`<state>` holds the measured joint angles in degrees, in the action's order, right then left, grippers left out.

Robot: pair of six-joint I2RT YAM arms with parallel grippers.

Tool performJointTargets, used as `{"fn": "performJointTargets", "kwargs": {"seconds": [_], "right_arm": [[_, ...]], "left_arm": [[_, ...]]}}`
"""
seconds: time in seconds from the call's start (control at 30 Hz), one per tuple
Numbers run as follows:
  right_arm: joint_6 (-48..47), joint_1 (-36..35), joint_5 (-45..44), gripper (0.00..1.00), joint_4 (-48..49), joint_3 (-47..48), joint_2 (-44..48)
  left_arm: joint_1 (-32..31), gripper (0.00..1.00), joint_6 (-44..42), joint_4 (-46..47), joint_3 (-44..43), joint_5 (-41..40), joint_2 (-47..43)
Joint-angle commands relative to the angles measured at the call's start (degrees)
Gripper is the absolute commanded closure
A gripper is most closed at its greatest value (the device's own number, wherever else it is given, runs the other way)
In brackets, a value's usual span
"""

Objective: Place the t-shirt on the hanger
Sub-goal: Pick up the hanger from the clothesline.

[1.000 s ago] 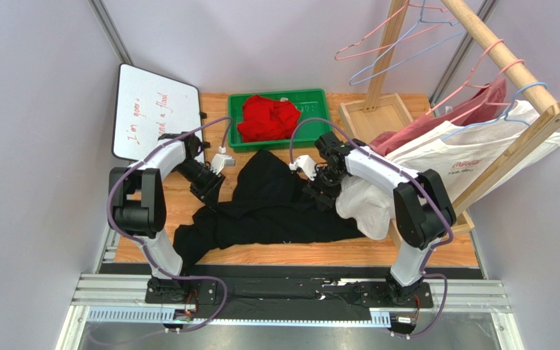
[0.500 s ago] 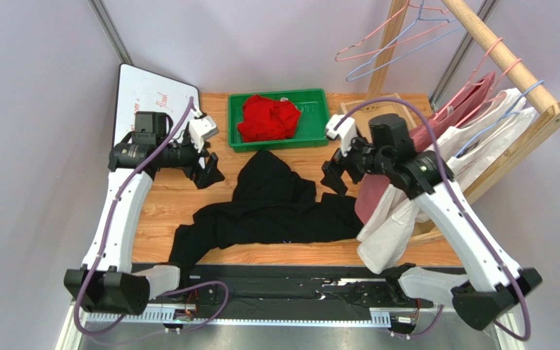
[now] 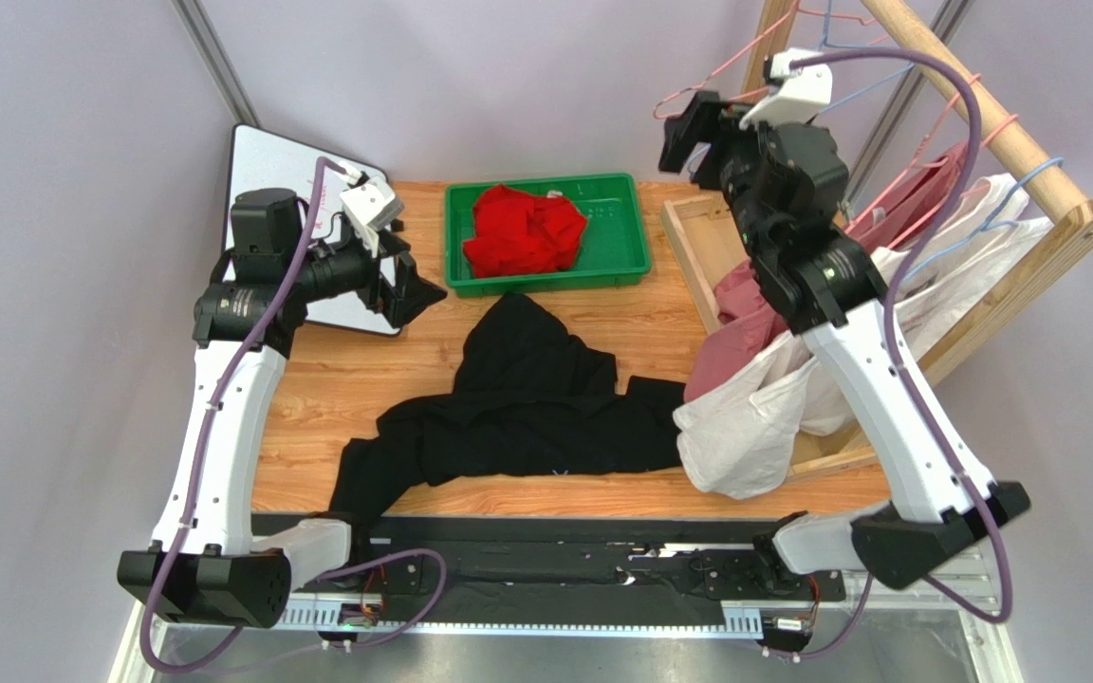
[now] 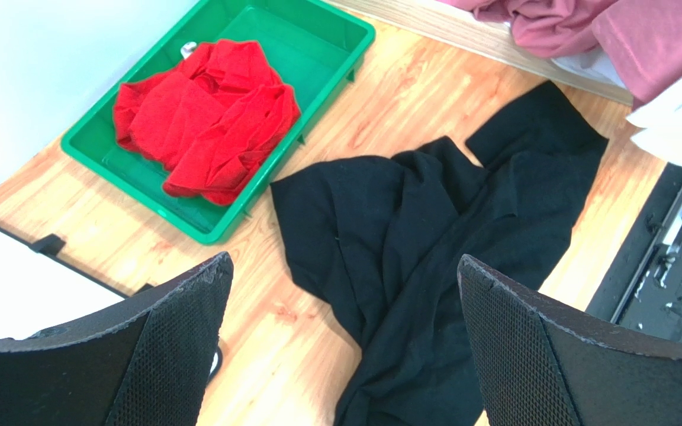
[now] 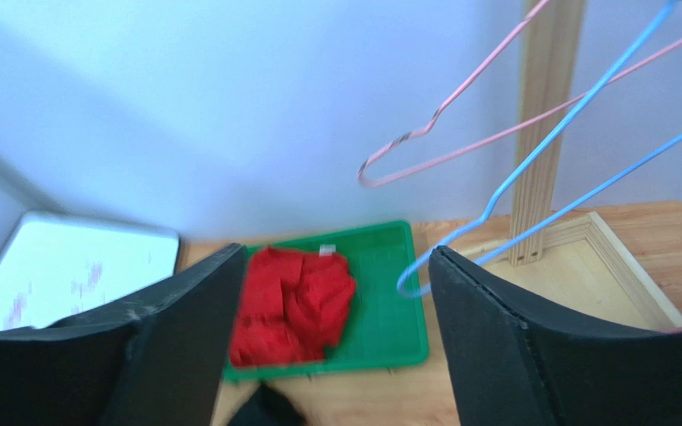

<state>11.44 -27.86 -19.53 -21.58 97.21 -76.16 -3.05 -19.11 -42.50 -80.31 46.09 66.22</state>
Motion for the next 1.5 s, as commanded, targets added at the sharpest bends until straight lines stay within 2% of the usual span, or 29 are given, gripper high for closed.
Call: {"fn": "performJointTargets", "kwargs": {"seconds": [0.0, 0.13, 0.5, 0.6, 0.7, 0.73, 0.8, 0.83, 0.9, 0.93, 1.03, 1.2, 1.33, 1.47], "right_arm": [[11.0, 3.8, -16.0, 0.23, -0.2, 10.2, -7.9], [21.3, 8.2, -15.4, 0.27, -6.8, 15.0, -11.6], [26.7, 15.0, -10.8, 0.31, -6.5, 19.3, -20.8], [27.2, 15.6, -9.8, 0.37, -5.9, 21.2, -22.9], [27.7, 17.0, -8.9, 0.49, -5.4, 22.1, -25.3], [27.8, 17.3, -8.8, 0.6, -5.5, 22.7, -25.9], [28.2, 17.8, -7.5, 0.72, -5.5, 22.8, -25.9], [28.5, 17.9, -6.9, 0.83, -5.4, 22.6, -25.5], [29.5, 17.8, -4.4, 0.97, -4.7, 21.6, -23.8], [29.3, 17.8, -3.2, 0.99, -1.4, 20.6, -22.6], [27.6, 17.7, -2.2, 1.0, 4.8, 15.7, -19.0], [23.5, 17.1, -2.8, 1.0, 7.9, 13.8, -17.0], [22.2, 16.7, -1.0, 1.0, 7.9, 10.6, -13.9], [25.4, 15.1, 1.2, 1.0, 4.0, 6.3, -9.5]], "left_arm": [[-0.5, 0.01, 3.1, 3.5, -2.1, 0.0, -0.8], [-0.6, 0.01, 5.1, 5.2, -1.2, -0.8, -1.9], [-0.6, 0.01, 7.0, 8.2, -1.4, -1.9, 0.1], [-0.6, 0.01, 7.1, 8.3, -1.8, -2.5, 1.0], [-0.6, 0.01, 7.2, 8.3, -2.4, -3.1, 1.7], [-0.6, 0.01, 7.1, 8.3, -2.7, -3.3, 2.0], [-0.6, 0.01, 7.2, 8.3, -2.9, -3.5, 2.3], [-0.6, 0.01, 7.2, 8.3, -3.1, -3.5, 2.5], [-0.6, 0.01, 7.5, 8.4, -3.4, -3.5, 2.7], [-0.6, 0.01, 7.6, 8.4, -3.5, -3.4, 3.0], [-0.6, 0.01, 7.8, 8.6, -3.9, -3.4, 3.5], [-0.6, 0.01, 8.5, 8.8, -5.0, -3.5, 4.4], [-0.6, 0.01, 9.1, 8.8, -5.2, -3.6, 4.3], [-0.8, 0.01, 8.8, 8.1, -4.0, -3.0, 3.2]]}}
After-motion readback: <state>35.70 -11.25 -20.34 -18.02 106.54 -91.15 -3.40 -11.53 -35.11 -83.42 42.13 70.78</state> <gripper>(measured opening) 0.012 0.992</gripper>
